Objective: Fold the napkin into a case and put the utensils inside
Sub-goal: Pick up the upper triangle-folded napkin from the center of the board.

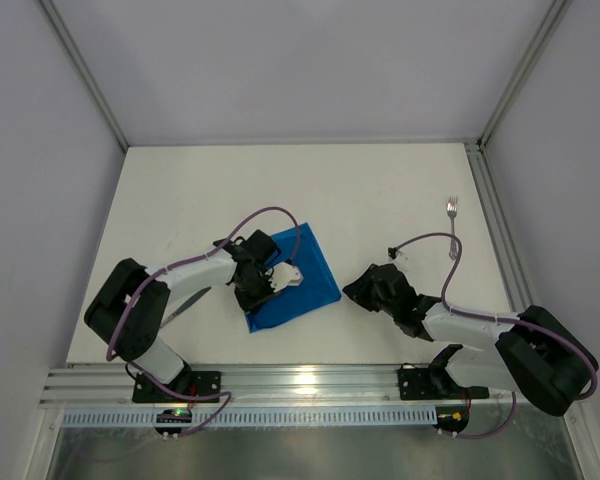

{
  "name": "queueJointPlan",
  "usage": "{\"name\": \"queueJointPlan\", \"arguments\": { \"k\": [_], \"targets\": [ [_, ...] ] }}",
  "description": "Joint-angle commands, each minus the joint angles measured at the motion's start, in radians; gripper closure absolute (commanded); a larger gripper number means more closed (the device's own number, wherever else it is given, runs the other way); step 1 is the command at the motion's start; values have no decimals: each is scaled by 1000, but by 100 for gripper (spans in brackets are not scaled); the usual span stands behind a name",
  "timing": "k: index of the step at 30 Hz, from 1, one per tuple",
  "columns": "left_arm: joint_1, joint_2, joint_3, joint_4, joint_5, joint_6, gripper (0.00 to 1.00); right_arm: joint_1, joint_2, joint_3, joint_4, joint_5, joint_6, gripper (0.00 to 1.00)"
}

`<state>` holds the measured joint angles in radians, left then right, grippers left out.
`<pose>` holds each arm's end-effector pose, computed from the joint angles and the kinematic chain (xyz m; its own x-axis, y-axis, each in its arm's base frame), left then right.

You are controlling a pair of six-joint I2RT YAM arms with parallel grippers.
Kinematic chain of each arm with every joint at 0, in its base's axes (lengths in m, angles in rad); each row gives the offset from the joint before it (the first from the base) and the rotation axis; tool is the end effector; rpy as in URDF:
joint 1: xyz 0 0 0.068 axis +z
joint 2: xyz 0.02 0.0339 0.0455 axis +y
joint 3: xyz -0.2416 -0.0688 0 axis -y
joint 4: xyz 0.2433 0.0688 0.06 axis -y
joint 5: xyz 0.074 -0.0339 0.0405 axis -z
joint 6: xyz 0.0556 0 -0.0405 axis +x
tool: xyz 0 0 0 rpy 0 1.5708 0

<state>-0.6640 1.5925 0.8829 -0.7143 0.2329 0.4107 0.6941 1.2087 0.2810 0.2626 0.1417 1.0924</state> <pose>0.2029 -0.1751 0.1153 -0.4642 0.8566 -0.2253 0.8852 0.4401 -0.1509 0.1817 0.1410 0.1011 -0.7047 0.5569 -0.4396 0.1689 0.7335 0.6584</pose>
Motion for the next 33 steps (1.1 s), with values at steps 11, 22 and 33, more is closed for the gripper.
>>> {"name": "queueJointPlan", "arguments": {
  "k": [11,22,33],
  "targets": [
    [-2,69,-64,99,-43,37,94,-18,-12,38,32,-206,-364,30],
    [-2,60,-65,98,-43,36,94,-18,213,78,119,-307,-401,35],
    [-2,55,-75,101,-56,40,94,-19,203,20,179,-352,-362,56]
  ]
}}
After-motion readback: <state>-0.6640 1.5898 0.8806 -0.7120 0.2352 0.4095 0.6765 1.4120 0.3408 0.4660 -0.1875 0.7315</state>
